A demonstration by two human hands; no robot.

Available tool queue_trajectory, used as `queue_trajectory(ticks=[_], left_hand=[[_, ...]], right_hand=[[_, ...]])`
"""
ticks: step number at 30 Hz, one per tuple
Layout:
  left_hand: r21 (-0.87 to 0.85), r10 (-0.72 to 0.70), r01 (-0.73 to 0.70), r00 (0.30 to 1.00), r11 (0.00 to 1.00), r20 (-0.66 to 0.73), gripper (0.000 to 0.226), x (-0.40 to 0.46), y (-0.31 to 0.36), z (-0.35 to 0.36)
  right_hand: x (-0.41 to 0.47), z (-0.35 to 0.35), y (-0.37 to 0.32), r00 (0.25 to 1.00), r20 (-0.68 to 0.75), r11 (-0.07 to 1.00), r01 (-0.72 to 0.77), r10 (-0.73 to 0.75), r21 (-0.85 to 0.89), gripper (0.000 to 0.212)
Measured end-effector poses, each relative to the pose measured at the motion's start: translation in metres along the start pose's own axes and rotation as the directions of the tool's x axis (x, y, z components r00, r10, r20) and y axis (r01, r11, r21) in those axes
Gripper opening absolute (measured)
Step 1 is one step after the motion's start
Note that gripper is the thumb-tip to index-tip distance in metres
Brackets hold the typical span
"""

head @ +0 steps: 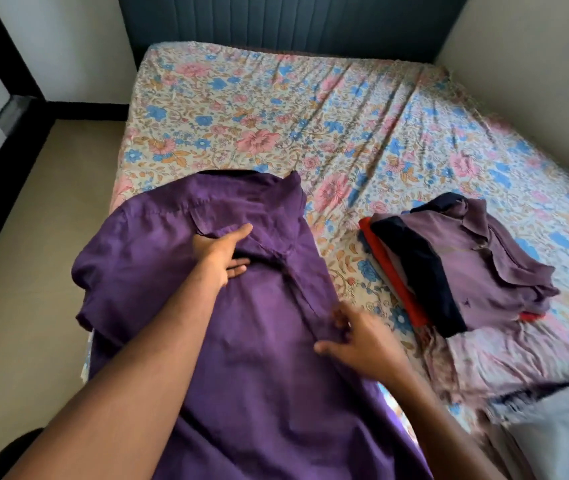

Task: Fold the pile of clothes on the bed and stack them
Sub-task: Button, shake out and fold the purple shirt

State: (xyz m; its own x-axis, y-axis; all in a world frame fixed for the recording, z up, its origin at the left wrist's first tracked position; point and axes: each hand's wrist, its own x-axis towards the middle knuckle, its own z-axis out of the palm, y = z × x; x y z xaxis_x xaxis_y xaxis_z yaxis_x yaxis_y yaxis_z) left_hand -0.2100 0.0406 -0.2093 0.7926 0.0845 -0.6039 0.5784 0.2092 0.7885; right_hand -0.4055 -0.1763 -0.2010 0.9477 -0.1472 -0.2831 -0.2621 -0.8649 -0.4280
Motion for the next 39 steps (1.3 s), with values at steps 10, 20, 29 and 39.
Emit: queue_trajectory(ticks=[10, 20, 29, 39], left_hand=[[0.064, 0.192, -0.183, 0.966, 0.981, -0.171, 0.046, 0.025, 0.006, 0.001], [0.233, 0.193, -0.155, 0.970, 0.960, -0.150, 0.027, 0.027, 0.005, -0.033], [0.649, 0.191, -0.184, 0.980, 0.738, 0.061, 0.065, -0.044, -0.052, 0.021], [0.828, 0.364, -0.265, 0.928, 0.494, 0.080, 0.045, -0.108, -0.102, 0.007]], right_hand=[[-0.061, 0.007, 0.004, 1.000, -0.024, 1.000, -0.017, 0.018, 0.014, 0.026], [-0.095, 0.048, -0.043, 0.974, 0.172, 0.986, 0.160, -0.149, -0.050, 0.055], [-0.134, 0.024, 0.022, 0.939, 0.313, 0.946, 0.225, -0.145, -0.235, 0.060], [-0.192, 0.061, -0.017, 0.922, 0.171, 0.905, 0.377, -0.347, -0.197, 0.028]])
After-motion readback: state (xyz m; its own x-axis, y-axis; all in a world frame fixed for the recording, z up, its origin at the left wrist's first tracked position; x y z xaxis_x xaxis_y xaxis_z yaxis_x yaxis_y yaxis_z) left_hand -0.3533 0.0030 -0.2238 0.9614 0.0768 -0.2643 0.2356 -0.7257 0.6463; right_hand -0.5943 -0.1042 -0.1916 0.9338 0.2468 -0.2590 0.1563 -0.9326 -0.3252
